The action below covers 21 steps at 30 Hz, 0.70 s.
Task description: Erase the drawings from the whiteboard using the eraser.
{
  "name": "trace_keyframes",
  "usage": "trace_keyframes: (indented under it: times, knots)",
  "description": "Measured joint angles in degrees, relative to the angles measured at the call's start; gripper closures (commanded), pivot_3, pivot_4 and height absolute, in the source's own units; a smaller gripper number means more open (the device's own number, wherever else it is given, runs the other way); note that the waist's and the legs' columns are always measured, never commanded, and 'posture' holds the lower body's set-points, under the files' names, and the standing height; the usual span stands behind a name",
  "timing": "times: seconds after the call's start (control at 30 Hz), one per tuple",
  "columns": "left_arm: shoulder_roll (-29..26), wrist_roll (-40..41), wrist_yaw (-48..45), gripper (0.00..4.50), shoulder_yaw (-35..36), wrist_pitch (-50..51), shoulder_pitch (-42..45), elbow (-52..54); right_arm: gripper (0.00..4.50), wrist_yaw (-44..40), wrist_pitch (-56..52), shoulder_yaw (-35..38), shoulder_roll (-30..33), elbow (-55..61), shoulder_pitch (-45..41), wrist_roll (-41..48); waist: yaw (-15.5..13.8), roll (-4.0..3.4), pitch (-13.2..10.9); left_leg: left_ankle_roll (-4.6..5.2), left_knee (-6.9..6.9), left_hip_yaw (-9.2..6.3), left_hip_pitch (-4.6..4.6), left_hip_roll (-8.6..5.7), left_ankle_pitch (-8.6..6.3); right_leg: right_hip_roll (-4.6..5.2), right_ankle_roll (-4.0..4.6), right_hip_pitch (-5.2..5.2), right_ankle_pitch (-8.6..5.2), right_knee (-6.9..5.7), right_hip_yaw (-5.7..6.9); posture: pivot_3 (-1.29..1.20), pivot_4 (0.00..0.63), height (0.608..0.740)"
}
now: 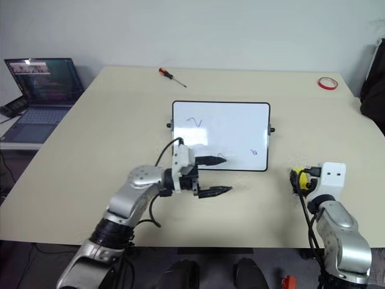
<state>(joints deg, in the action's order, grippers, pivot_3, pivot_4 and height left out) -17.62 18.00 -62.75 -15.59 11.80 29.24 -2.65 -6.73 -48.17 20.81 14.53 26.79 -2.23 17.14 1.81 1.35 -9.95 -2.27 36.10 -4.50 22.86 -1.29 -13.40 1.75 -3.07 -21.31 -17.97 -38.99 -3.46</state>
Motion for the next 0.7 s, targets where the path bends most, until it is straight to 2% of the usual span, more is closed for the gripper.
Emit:
trace_keyframes:
  times: [0.17, 0.7]
  knots:
    - [2.1, -0.4, -0.5, 0.00, -1.6, -0.1, 1.4, -0.5, 0.01, 0.6, -1.9, 0.0, -0.2, -0.9, -1.0, 0.7, 0.1, -0.01, 0.0, 0.00, -0.01, 0.01, -0.01, 0.01, 0.00, -0.01, 0.00, -0.01, 0.00, -0.01, -0.03, 0.00, 0.150, 0.740]
    - [1.7, -1.1, 1.0, 0.00, -1.6, -0.2, 1.4, 0.6, 0.01, 1.0, -2.5, -0.1, -0.1, -4.6, -2.3, 1.2, 0.1, -0.01, 0.0, 0.00, 0.00, 0.02, -0.01, 0.00, 0.00, -0.01, 0.00, -0.01, 0.00, -0.01, -0.03, 0.00, 0.150, 0.740]
